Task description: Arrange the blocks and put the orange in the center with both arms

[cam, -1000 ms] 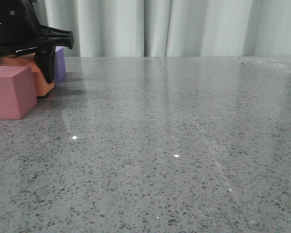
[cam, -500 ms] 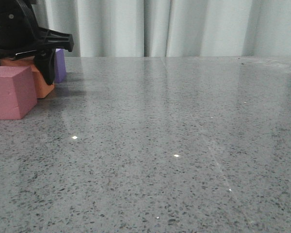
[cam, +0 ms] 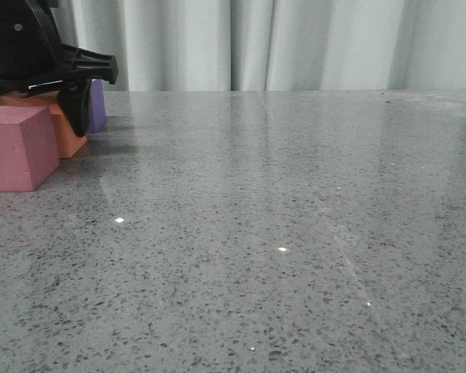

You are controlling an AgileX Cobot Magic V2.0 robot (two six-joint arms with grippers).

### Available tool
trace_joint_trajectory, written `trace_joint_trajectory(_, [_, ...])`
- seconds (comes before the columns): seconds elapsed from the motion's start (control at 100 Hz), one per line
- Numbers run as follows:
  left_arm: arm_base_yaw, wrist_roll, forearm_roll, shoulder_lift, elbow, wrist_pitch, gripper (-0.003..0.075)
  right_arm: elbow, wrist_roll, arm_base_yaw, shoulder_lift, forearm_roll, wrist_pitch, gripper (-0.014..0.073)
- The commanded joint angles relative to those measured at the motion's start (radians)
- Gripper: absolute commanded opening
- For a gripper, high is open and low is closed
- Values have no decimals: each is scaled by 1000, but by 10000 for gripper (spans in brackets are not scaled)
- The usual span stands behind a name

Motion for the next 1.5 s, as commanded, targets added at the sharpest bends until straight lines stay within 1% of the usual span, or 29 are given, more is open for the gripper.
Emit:
trace_joint_trajectory(0.0, [3,2,15,-37,-16,-27,506,-21,-6,1,2,-7,-49,636])
trace_joint_trajectory(0.06, [3,4,15,-37,-16,-27,542,-21,-6,1,2,-7,-49,636])
trace_joint_trajectory(0.12, [3,6,16,-37,-16,-29,559,-21,-6,1,2,-7,-49,636])
trace_joint_trajectory(0.51, [3,9,17,-74,-24,-26,560,-21,-6,1,2,-7,-50,636])
trace_joint_trajectory(0.68, [3,27,17,-107,-73,36,560,-21,-6,1,2,-7,-50,636])
trace_joint_trajectory(0.81, [3,33,17,-147,-132,109,559,-21,-6,1,2,-7,-50,636])
trace_joint_trajectory(0.96, [3,94,11,-211,-180,172,558,-21,-6,1,2,-7,-50,636])
trace_joint_trajectory(1.16, [3,185,19,-334,-178,212,558,-21,-6,1,2,-7,-50,636])
trace_joint_trajectory(1.36, [3,205,33,-476,-110,228,558,-21,-6,1,2,-7,-49,636])
trace_joint_trajectory(1.49, [3,173,40,-597,10,228,558,-21,-6,1,2,-7,-49,636])
